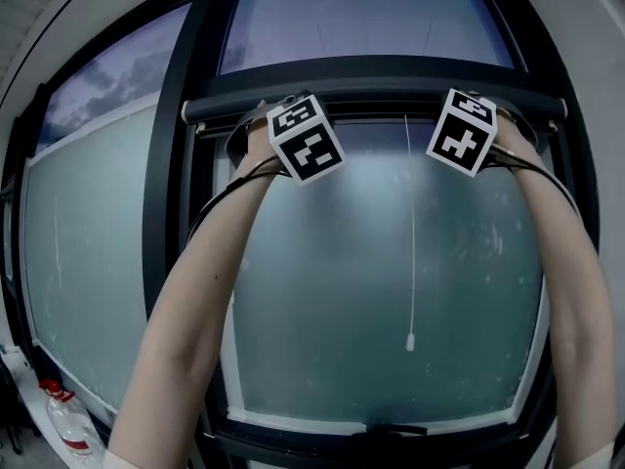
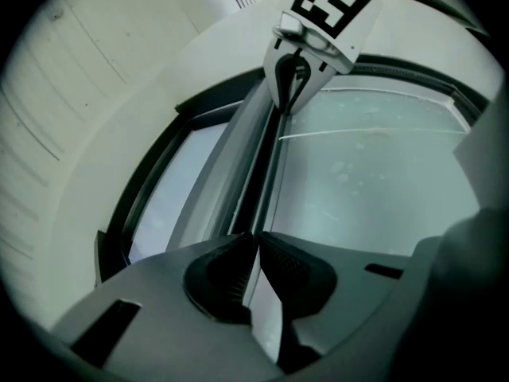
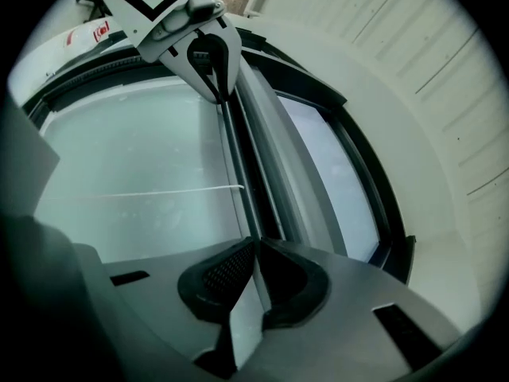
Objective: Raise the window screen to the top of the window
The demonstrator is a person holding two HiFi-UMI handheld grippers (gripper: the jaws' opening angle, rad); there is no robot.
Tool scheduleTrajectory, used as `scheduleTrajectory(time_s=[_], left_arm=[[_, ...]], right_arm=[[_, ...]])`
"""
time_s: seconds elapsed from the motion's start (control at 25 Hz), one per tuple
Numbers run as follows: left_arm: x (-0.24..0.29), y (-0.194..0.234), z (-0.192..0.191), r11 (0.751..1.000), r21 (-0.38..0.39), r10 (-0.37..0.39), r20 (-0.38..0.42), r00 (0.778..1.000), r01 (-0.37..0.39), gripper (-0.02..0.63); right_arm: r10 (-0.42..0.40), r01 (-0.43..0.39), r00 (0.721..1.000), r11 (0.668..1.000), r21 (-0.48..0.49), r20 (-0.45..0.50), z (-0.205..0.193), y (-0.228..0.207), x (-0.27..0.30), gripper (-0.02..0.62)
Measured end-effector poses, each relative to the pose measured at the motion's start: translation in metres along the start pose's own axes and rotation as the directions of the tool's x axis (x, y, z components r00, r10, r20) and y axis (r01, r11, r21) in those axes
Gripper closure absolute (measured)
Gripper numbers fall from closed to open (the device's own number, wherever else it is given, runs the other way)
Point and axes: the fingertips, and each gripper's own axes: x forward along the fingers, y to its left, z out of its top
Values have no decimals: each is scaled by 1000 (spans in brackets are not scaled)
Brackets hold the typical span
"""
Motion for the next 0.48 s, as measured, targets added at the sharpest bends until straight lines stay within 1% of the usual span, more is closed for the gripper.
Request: scheduleTrajectory(time_s=[0.08,0.12,0.16,0.24,0.28,0.32,0.36,0.4,0.48], left_arm=[[-5,-5,2,999,-52,-4,31,1000,6,578],[-7,-9,1,997,-80,-6,40,999,10,578],[-9,-15,1,993,-117,-11,50,999,16,578],[-13,-30,0,978,-204,-25,74,997,40,578],[-16,-37,1,967,-251,-26,92,995,49,578],[-20,-43,2,951,-306,-18,116,993,53,578],[-25,-48,3,928,-370,1,141,990,52,578],[-32,-52,3,896,-441,27,163,986,48,578],[-45,-66,-2,819,-572,75,186,980,46,578]], right_arm=[[13,-13,1000,999,34,6,-1,1,-6,566],[25,-25,1000,997,73,4,-2,4,-8,566],[43,-42,999,990,133,1,-6,10,-10,566],[67,-69,998,958,279,19,-14,24,-16,566],[48,-64,997,938,341,53,-13,28,-21,565],[12,-47,996,918,394,92,-12,28,-28,565],[-30,-27,992,894,448,119,-11,28,-35,566],[-68,-7,989,864,504,130,-14,31,-42,566],[-121,17,984,792,611,129,-21,44,-55,566]])
